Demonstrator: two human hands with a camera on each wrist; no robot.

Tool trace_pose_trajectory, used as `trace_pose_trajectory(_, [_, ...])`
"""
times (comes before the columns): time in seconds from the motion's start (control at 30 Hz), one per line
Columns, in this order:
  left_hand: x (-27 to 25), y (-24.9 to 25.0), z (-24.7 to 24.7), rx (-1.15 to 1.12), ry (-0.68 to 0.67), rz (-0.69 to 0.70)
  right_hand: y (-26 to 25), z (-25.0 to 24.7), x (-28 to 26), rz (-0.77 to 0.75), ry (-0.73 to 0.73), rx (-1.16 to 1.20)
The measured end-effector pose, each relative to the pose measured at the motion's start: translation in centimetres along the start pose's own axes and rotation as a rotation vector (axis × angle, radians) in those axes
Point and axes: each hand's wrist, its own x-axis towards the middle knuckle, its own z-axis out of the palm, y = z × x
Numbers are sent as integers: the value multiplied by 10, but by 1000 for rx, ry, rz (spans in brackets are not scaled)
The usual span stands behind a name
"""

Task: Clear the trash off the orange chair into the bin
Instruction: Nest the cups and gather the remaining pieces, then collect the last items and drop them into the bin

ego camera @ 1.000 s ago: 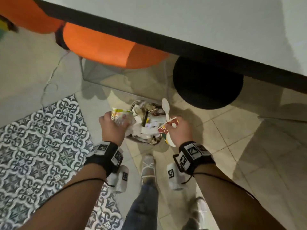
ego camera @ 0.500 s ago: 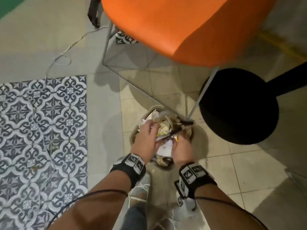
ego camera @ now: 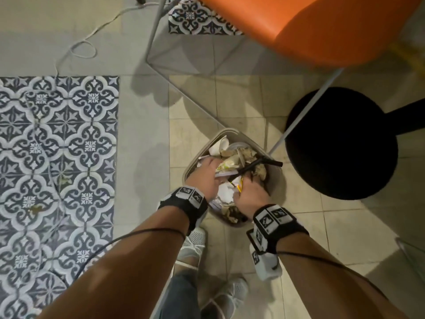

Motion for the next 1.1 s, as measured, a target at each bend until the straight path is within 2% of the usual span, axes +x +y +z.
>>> trace_pose_trajectory(0.13, [-10,-1,-16,-27,-50,28,1,-18,-25,3,-66,147])
trace_pose_trajectory(0.33, [-34,7,-29,9,-42,109,1,-26,-47,48,-28,388])
trace_pose_trajectory(0.47, [-40,12,-38,-56,13,77,3,-30,-53,30,-7,420])
trace_pose_trajectory(0.6, [-42,16,-46,-76,-31,32,5,-35,-56,40,25,446])
trace_pose_trajectory(0.77, [-46,28,-58,17,-114,50,5,-44,-69,58,20,487])
trace_pose_trajectory(0.87, [-54,44,-69,108,-76,58,4,-53,-84,88,16,522])
trace_pose_trajectory(0.93, [-64,68,-77,154,19,128,4,-61,-98,112,21,555])
trace_pose_trajectory(1.0, [-77,101,-84,173,88,264,6,-69,-115,133,52,619])
trace_pose_trajectory(1.1, [-98,156,-79,188,103,465,18,-84,-149,164,127,763])
